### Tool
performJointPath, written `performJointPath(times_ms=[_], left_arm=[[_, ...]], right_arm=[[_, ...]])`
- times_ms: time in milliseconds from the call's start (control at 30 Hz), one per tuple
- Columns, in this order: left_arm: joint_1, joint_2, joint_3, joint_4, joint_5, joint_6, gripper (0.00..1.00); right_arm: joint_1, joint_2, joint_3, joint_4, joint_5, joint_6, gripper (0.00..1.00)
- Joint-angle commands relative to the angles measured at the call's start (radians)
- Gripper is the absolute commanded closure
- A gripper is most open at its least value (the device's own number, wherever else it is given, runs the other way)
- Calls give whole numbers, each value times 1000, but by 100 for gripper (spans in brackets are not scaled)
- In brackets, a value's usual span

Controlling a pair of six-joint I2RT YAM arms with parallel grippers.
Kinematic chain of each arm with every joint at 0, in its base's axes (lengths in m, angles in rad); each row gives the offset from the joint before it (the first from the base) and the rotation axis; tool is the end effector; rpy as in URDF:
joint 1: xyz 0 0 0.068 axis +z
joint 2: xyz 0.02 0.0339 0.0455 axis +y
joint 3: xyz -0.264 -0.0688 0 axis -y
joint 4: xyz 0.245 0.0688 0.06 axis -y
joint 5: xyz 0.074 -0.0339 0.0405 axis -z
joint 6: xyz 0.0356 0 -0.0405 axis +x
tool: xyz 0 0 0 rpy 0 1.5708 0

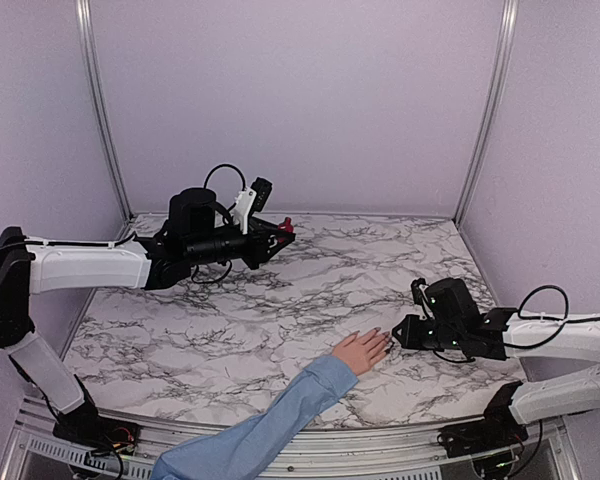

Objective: Paint the nails
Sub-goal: Paint the hand on the nail.

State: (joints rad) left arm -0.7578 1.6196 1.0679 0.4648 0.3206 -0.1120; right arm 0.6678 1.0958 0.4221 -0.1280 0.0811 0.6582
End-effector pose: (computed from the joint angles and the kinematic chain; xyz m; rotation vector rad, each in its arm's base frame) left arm 0.2686 -0.2696 0.2905 0.7869 1.5489 -0.9157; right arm 0.1622 0.1243 0.1636 0.0283 2.4363 0.5289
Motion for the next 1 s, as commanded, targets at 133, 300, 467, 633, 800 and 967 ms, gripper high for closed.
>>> performJointPath(times_ms=[133,300,467,633,800,967], left_arm=[[6,-27,-5,10,2,-2,100],[7,-24,-1,9,2,-3,100],[6,-21,1,9,2,-3,100],[6,-21,1,8,2,-2,100],[6,-20,1,8,1,-2,100],[6,-15,6,8,3,-2,100]], right_arm=[[9,-10,28,8,23,12,100],[9,-1,32,5,30,14,100],[9,-1,32,5,37,17,100],[10,8,32,4,44,22,100],[10,13,33,5,49,23,100],[10,16,37,2,54,21,100]])
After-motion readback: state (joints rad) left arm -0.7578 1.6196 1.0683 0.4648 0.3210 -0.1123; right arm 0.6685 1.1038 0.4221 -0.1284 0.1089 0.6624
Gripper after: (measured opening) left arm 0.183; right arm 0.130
